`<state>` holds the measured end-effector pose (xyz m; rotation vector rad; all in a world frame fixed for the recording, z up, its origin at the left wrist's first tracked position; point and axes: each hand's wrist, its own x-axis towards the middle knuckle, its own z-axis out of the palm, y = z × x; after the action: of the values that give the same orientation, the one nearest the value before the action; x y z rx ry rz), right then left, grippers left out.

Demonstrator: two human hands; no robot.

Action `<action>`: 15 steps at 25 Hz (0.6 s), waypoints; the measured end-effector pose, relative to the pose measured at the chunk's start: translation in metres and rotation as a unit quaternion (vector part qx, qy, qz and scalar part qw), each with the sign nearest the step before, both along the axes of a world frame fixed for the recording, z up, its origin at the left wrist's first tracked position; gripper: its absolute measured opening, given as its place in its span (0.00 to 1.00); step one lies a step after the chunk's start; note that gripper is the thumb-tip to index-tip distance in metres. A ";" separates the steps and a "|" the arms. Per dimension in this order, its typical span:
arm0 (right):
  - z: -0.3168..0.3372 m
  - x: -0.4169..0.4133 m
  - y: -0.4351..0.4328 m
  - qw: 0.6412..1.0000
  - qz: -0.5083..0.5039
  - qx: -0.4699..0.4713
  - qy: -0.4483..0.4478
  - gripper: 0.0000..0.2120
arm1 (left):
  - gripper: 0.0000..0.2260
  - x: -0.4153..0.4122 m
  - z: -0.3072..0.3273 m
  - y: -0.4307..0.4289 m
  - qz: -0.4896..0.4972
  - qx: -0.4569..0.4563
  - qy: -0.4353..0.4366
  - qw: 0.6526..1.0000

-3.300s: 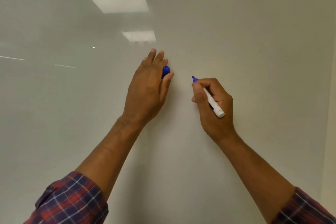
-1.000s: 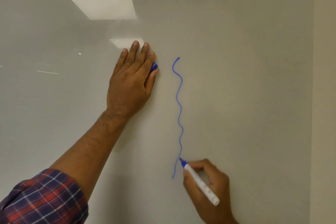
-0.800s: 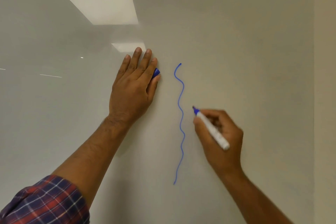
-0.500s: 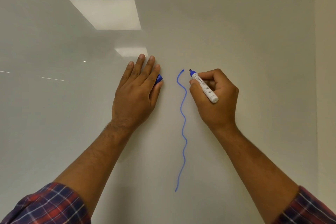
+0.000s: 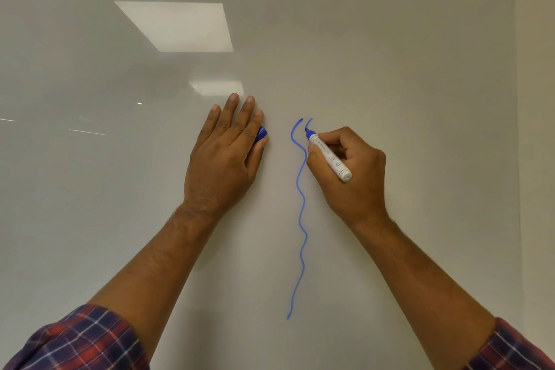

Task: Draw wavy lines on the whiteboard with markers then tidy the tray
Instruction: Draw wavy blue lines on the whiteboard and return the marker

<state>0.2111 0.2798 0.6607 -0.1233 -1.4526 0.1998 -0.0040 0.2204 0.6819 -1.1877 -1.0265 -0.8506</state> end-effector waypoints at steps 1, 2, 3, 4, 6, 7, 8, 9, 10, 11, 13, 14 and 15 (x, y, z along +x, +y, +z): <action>-0.007 0.002 0.000 1.000 -0.003 -0.001 -0.005 0.02 | 0.22 0.000 0.000 0.000 -0.002 0.000 0.000 1.000; -0.015 0.005 0.001 1.000 -0.003 -0.007 -0.004 0.02 | 0.21 0.000 0.000 0.000 -0.003 0.002 0.000 1.000; -0.024 0.009 0.001 1.000 0.001 -0.016 0.001 0.02 | 0.21 0.001 -0.001 0.000 -0.003 0.006 0.000 1.000; -0.034 0.013 0.002 1.000 0.004 -0.023 0.003 0.02 | 0.21 0.002 -0.002 0.000 -0.003 0.009 -0.001 1.000; -0.057 0.018 0.002 1.000 -0.004 -0.027 -0.013 0.02 | 0.21 0.003 -0.003 0.000 -0.005 0.011 -0.001 1.000; -0.069 0.020 0.002 0.999 -0.006 -0.029 -0.024 0.02 | 0.20 0.003 -0.004 0.000 -0.007 0.012 -0.001 1.000; -0.081 0.021 0.002 0.999 -0.007 -0.036 -0.032 0.02 | 0.20 0.003 -0.004 0.000 -0.010 0.013 -0.001 1.000; -0.093 0.023 0.002 0.998 -0.009 -0.042 -0.039 0.03 | 0.20 0.003 -0.004 0.000 -0.014 0.014 -0.003 1.000; -0.105 0.025 0.002 0.998 -0.017 -0.042 -0.049 0.03 | 0.20 0.003 -0.005 0.000 -0.018 0.017 -0.005 1.000; -0.118 0.027 0.003 0.997 -0.028 -0.040 -0.061 0.04 | 0.20 0.003 -0.007 0.000 -0.022 0.019 -0.008 1.000; -0.142 0.028 0.002 0.995 -0.041 -0.041 -0.086 0.05 | 0.19 0.004 -0.017 0.001 -0.032 0.019 -0.015 0.999; -0.153 0.028 0.001 0.993 -0.048 -0.043 -0.097 0.06 | 0.19 0.004 -0.024 0.001 -0.037 0.015 -0.018 0.999; -0.163 0.028 0.000 0.992 -0.052 -0.047 -0.104 0.08 | 0.19 0.004 -0.031 -0.001 -0.044 0.009 -0.020 0.999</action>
<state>0.2394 0.2796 0.4973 -0.3039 -1.6401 0.1748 0.0002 0.2198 0.6509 -1.2115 -1.0032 -0.9548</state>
